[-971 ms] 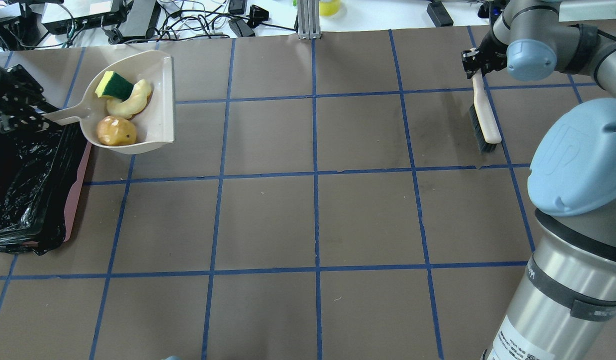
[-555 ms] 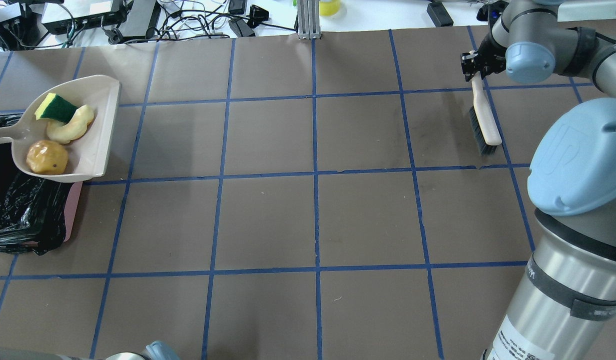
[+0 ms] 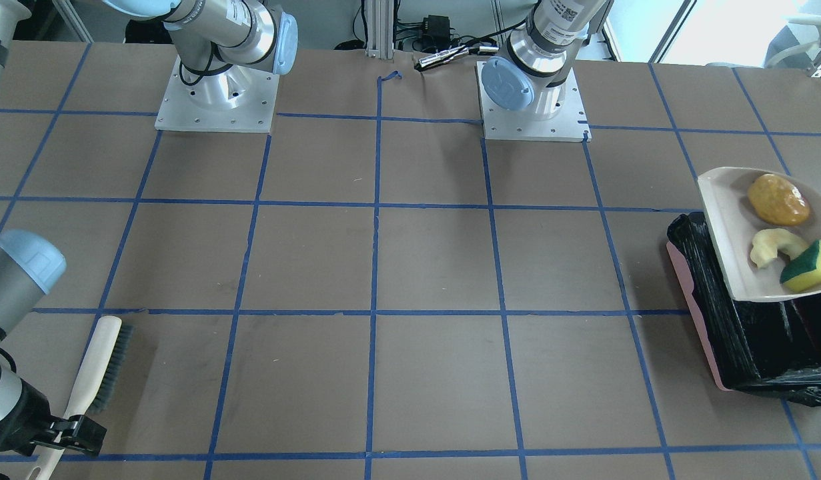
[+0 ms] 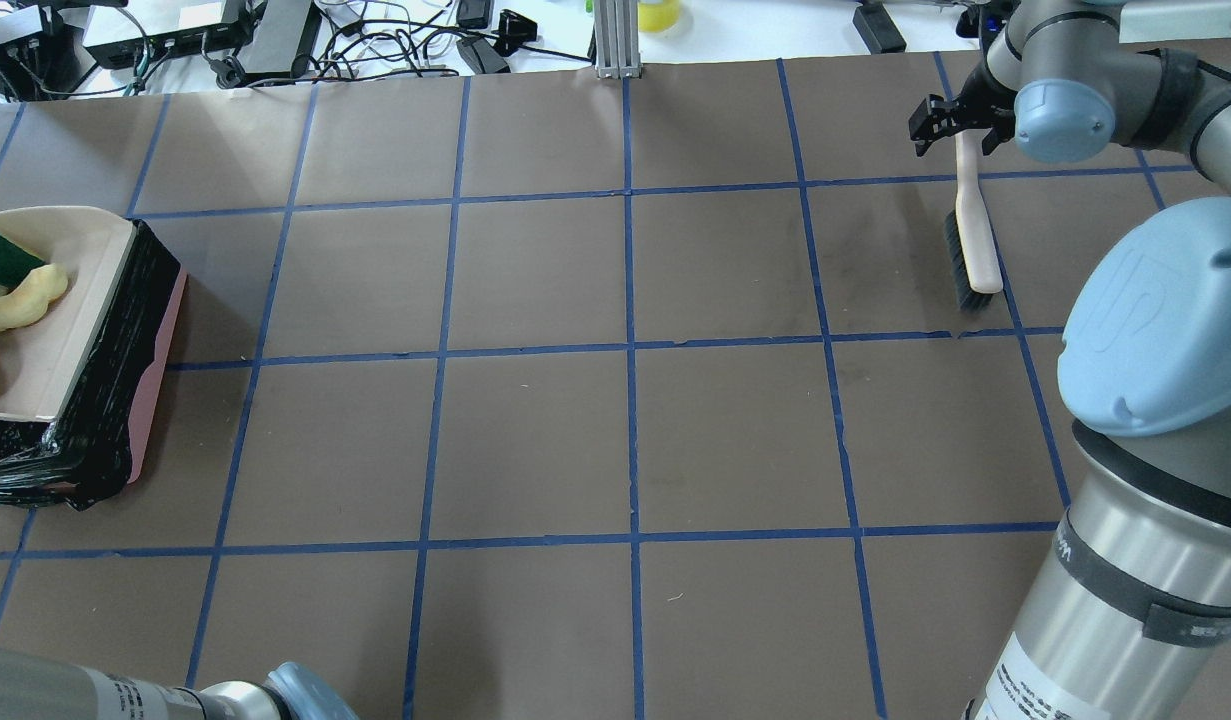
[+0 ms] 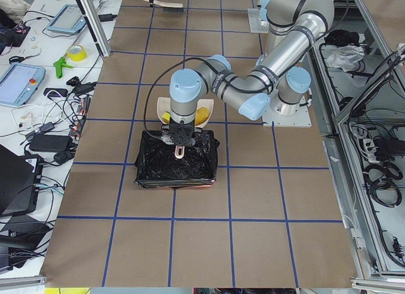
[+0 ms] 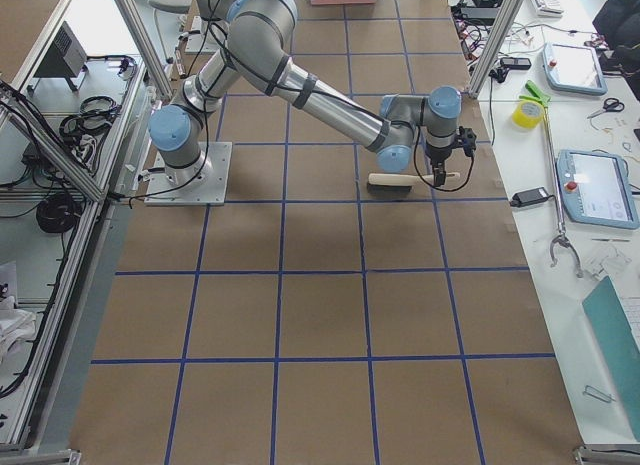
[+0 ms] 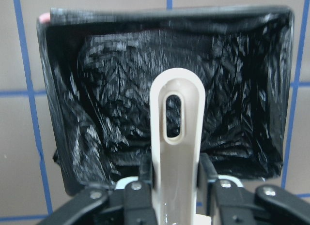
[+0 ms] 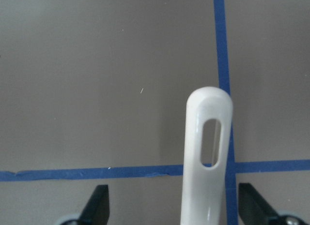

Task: Sweep and dump trash into bin
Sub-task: 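Hold the dustpan over the bin with the left gripper while the right releases the brush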

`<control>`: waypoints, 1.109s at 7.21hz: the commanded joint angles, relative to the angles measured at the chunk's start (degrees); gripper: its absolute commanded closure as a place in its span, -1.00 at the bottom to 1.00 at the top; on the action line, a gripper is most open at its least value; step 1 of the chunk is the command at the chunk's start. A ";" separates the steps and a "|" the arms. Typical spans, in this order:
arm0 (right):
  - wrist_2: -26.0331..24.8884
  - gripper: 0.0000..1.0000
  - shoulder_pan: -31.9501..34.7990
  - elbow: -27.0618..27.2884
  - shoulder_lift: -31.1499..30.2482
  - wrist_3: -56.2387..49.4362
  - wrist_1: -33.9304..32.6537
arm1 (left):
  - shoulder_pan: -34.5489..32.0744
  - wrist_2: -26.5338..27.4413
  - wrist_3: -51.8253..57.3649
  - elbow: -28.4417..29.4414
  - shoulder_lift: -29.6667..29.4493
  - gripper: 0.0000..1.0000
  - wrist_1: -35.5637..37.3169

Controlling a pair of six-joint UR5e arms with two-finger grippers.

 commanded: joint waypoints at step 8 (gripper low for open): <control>-1.87 -1.00 18.07 2.24 -31.17 13.67 34.87 | -4.61 19.55 14.36 5.74 -9.08 1.00 16.01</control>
